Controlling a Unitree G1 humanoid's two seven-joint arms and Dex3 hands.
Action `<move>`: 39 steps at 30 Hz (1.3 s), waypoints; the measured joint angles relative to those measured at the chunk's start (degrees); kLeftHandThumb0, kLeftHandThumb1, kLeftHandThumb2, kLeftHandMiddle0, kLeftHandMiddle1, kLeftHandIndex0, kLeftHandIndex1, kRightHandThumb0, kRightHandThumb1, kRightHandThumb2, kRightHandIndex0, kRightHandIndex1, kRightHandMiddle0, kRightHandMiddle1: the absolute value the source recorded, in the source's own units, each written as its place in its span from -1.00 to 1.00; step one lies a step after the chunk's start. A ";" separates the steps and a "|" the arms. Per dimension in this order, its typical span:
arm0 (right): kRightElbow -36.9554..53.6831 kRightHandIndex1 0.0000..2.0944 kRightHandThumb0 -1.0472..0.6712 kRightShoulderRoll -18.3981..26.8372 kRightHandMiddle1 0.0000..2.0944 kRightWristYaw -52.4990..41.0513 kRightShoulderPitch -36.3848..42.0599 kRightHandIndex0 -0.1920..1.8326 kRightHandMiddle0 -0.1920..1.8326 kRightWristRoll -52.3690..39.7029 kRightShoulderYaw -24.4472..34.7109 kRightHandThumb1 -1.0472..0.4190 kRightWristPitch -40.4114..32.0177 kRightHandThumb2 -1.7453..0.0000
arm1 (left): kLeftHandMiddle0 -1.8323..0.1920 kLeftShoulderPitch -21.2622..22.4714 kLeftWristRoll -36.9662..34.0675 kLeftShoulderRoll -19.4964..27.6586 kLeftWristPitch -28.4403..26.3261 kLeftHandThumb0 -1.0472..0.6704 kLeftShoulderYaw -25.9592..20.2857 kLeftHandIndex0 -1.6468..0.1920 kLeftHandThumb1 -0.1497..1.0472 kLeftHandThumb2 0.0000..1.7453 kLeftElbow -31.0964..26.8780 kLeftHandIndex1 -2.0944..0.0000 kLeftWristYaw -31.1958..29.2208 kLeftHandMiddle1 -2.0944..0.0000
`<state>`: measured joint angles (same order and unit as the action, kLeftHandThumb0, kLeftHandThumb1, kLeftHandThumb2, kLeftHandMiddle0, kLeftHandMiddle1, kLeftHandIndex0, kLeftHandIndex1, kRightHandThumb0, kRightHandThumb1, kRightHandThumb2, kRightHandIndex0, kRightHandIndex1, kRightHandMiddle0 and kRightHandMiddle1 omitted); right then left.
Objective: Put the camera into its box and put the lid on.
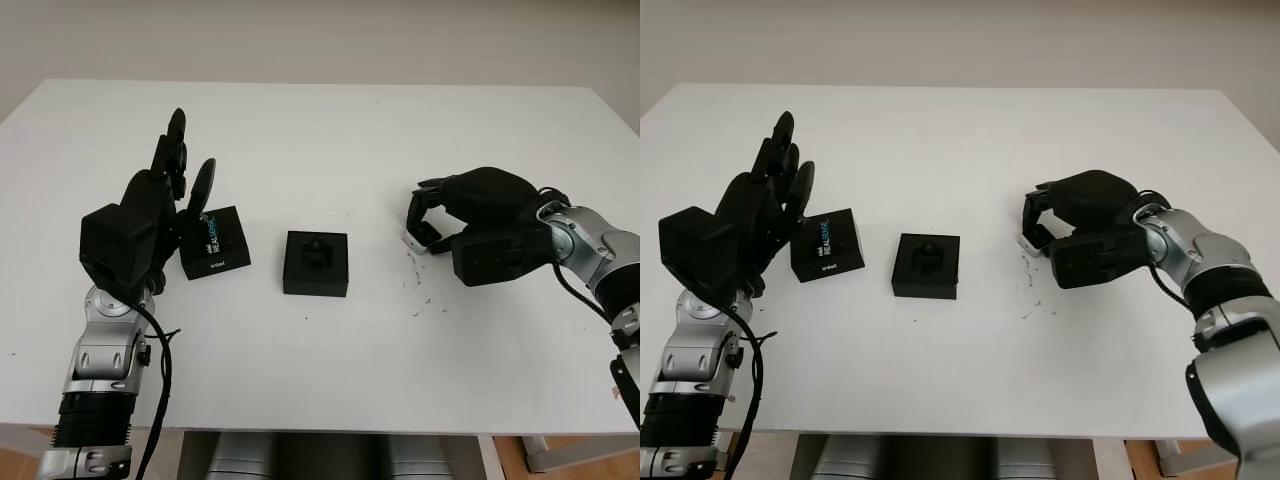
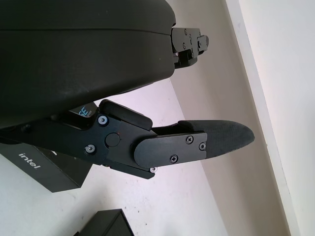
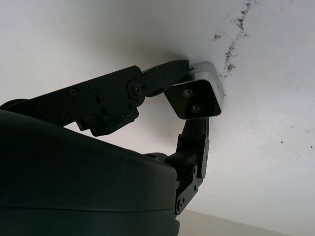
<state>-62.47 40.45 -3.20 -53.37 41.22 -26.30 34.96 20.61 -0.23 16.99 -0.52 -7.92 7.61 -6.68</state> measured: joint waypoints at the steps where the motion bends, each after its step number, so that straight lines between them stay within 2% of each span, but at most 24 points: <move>1: -0.24 -0.95 -0.16 -0.26 0.06 -0.70 0.17 -0.53 -0.35 -1.21 0.52 -0.86 -0.32 0.94 | 0.95 0.00 0.00 0.00 -0.06 -0.65 0.00 0.92 1.00 -0.40 0.00 0.96 0.00 0.95; 10: -1.79 -0.95 -0.17 -4.28 0.21 -4.67 2.70 -0.54 -0.40 -12.07 6.67 -0.85 -1.79 0.94 | 0.95 -0.11 -0.02 0.00 -0.46 -0.65 0.02 0.93 1.00 -0.39 -0.05 0.96 -0.03 0.95; 21: -1.17 -0.96 -0.18 -6.29 0.39 -8.29 4.58 -0.59 -0.51 -18.50 11.12 -0.90 -2.62 0.94 | 0.93 -0.30 -0.02 -0.01 -1.18 -0.67 0.02 0.92 1.00 -0.41 -0.68 0.95 0.06 0.95; 26: 1.40 -0.96 -0.20 -6.94 0.48 -10.23 5.03 -0.60 -0.53 -21.46 13.40 -0.90 -4.07 0.94 | 0.93 -0.36 0.28 -0.01 -1.25 -0.68 0.05 0.91 1.00 -0.40 -0.69 0.95 0.13 0.94; 34: 6.18 -0.95 -0.22 -7.95 0.44 -10.86 7.58 -0.58 -0.48 -23.85 15.51 -0.87 -5.74 0.94 | 0.92 -0.70 0.62 -0.01 -1.58 -0.69 0.09 0.90 1.00 -0.40 -0.75 0.94 0.21 0.95; 39: 10.41 -0.96 -0.24 -9.22 0.48 -11.59 10.28 -0.61 -0.51 -27.66 18.00 -0.88 -6.81 0.94 | 0.92 -1.02 0.51 0.00 -1.80 -0.69 0.08 0.90 1.00 -0.40 -1.37 0.94 0.17 0.95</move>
<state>-52.06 31.23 -14.79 -43.09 13.56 -8.30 28.15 19.59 0.28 16.99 -2.32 -7.84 6.24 -6.51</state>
